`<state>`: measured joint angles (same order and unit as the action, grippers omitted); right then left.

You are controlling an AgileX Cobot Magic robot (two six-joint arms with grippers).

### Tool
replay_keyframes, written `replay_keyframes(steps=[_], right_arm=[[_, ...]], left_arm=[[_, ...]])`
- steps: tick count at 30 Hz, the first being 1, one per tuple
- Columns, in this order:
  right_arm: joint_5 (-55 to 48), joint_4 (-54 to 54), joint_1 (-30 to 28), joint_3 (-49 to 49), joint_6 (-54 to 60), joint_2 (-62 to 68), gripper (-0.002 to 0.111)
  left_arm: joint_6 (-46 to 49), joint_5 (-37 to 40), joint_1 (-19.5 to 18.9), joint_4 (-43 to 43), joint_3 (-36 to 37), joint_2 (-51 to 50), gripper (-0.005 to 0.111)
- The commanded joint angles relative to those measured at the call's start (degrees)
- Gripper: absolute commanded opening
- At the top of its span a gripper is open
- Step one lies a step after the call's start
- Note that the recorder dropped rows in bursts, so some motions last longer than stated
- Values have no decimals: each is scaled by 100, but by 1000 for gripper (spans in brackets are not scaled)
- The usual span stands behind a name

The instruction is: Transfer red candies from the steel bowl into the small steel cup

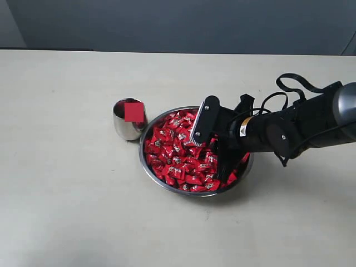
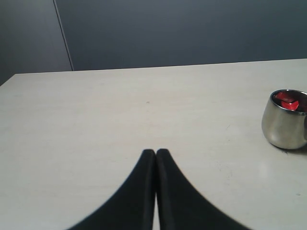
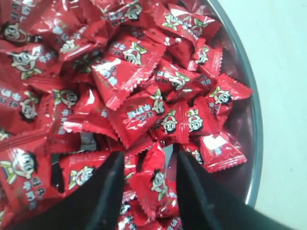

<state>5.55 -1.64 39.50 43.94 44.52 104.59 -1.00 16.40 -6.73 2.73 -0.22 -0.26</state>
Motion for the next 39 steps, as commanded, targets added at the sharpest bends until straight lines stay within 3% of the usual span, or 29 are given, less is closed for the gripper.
replay_keyframes(steps=[1, 26, 34, 39], right_arm=[[160, 13, -18, -20, 40, 1, 36], [366, -246, -18, -20, 106, 1, 36], [171, -271, -18, -20, 219, 1, 13], [72, -271, -18, -20, 219, 1, 13]], left_arm=[[-9, -11, -3, -16, 22, 26, 0], [-9, -11, -3, -16, 22, 26, 0], [-9, -11, -3, -16, 22, 26, 0], [-9, -11, -3, -16, 22, 26, 0]])
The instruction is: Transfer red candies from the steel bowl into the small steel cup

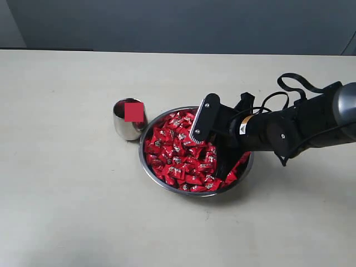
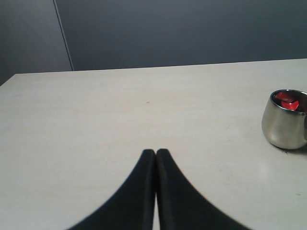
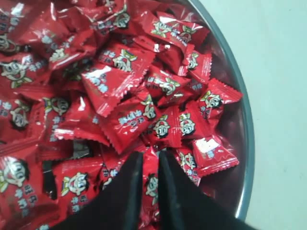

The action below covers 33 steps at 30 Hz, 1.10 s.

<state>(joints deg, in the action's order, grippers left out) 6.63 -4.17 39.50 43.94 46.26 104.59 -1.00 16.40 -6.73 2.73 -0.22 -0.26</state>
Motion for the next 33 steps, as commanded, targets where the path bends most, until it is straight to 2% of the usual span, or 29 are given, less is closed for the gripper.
replay_keyframes(steps=[1, 19, 24, 26, 31, 33], right_arm=[[-36, -34, -18, -20, 45, 1, 13], [-132, -542, -7, -20, 29, 1, 14], [-49, -911, -7, -20, 29, 1, 43], [-66, -1008, -7, -20, 29, 1, 48], [-224, -1008, -7, -20, 16, 1, 35], [-252, -1008, -7, -20, 16, 1, 36]], left_arm=[[-9, -11, -3, -16, 22, 26, 0], [-9, -11, -3, -16, 22, 26, 0], [-9, -11, -3, -16, 22, 26, 0], [-9, -11, -3, -16, 22, 26, 0], [-9, -11, -3, -16, 22, 26, 0], [-9, -11, -3, -16, 22, 26, 0]])
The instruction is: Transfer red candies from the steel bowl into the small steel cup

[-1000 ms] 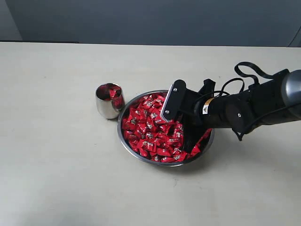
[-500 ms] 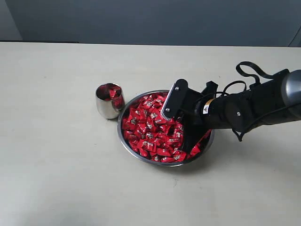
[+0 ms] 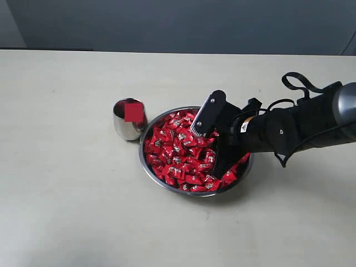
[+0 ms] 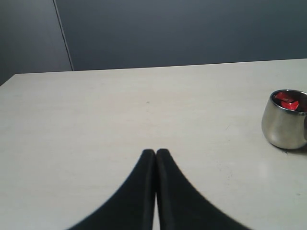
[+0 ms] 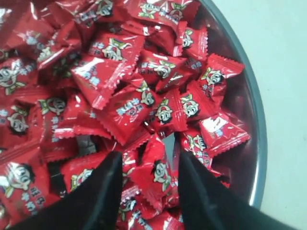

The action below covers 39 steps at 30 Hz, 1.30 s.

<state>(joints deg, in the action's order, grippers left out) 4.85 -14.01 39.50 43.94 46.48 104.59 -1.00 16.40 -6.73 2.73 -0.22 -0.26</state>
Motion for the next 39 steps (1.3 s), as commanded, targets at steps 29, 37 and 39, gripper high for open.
replay_keyframes(steps=[29, 37, 39], right_arm=[[786, -175, -20, -20, 45, 435, 33], [894, -175, -20, -20, 65, 493, 28], [924, -175, -20, -20, 65, 493, 19]], left_arm=[[-9, -11, -3, -16, 22, 26, 0], [-9, -11, -3, -16, 22, 26, 0], [-9, -11, -3, -16, 22, 26, 0]])
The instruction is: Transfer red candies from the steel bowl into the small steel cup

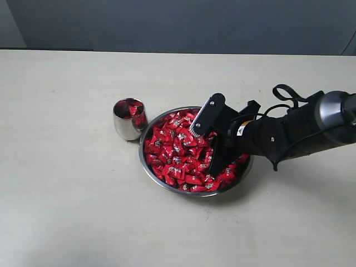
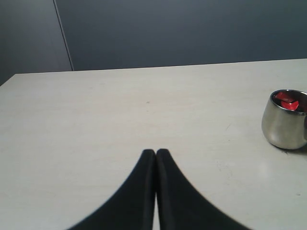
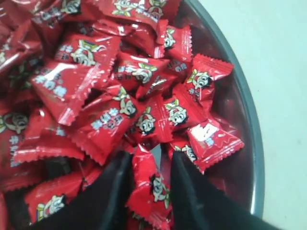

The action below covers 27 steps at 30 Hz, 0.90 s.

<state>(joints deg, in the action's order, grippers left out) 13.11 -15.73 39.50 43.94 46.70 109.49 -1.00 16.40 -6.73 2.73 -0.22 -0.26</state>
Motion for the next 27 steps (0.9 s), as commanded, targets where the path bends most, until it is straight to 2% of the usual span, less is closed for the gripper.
replay_keyframes(steps=[1, 4, 13, 27], right_arm=[[112, -3, -20, -20, 64, 3, 15], [122, -3, -20, -20, 148, 3, -1], [166, -97, -20, -20, 148, -86, -1], [-186, -596, -20, -20, 135, -1159, -1]], left_arm=[[-9, -11, -3, -16, 22, 26, 0], [-9, -11, -3, -16, 22, 26, 0], [-9, -11, -3, -16, 22, 26, 0], [-9, -11, -3, -16, 22, 26, 0]])
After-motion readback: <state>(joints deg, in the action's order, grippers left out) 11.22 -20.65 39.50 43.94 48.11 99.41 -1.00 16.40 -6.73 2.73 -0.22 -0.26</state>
